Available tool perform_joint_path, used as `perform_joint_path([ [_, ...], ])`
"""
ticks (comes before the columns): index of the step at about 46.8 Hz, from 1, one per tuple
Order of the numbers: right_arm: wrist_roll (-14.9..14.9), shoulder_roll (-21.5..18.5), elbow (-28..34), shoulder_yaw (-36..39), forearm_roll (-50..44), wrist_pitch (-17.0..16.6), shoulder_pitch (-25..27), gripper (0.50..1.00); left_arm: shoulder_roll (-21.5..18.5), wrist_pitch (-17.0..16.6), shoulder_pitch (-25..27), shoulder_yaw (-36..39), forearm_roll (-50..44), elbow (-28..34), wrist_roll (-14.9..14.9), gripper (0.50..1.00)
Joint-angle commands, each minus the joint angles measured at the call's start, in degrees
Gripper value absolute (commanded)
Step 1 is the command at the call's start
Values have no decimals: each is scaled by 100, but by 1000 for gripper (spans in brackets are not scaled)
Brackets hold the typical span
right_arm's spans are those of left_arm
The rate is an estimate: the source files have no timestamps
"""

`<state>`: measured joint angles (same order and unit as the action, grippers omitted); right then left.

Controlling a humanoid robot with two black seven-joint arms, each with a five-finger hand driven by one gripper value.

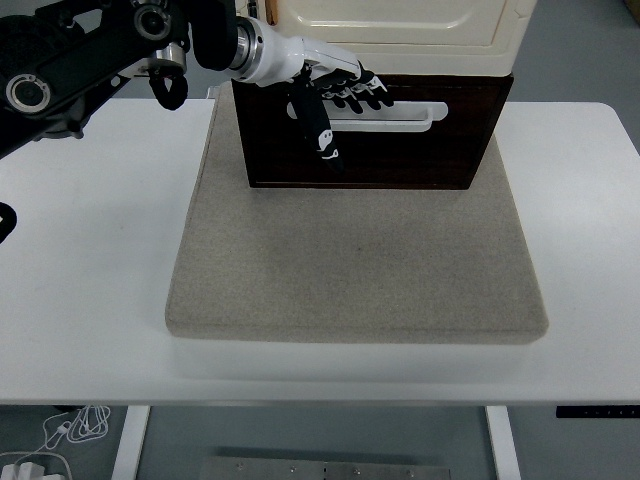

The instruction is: Open the drawer under the combination cabinet

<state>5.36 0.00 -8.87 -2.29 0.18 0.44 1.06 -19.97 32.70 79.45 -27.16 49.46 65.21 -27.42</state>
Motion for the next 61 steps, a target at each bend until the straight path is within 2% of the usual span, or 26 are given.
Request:
perform_joint_path([
  [1,0,0,0,0,0,0,0,928,55,9,0,0,-6,-17,0,1000],
  [10,0,0,0,0,0,0,0,928,143,-17,0,0,2,-105,0,1000],
  [17,0,0,0,0,0,0,0,928,204,-158,9,79,2,-149,0,1000],
  [61,0,0,0,0,0,0,0,928,204,-132,-26,202,-15,-149,9,1000],
])
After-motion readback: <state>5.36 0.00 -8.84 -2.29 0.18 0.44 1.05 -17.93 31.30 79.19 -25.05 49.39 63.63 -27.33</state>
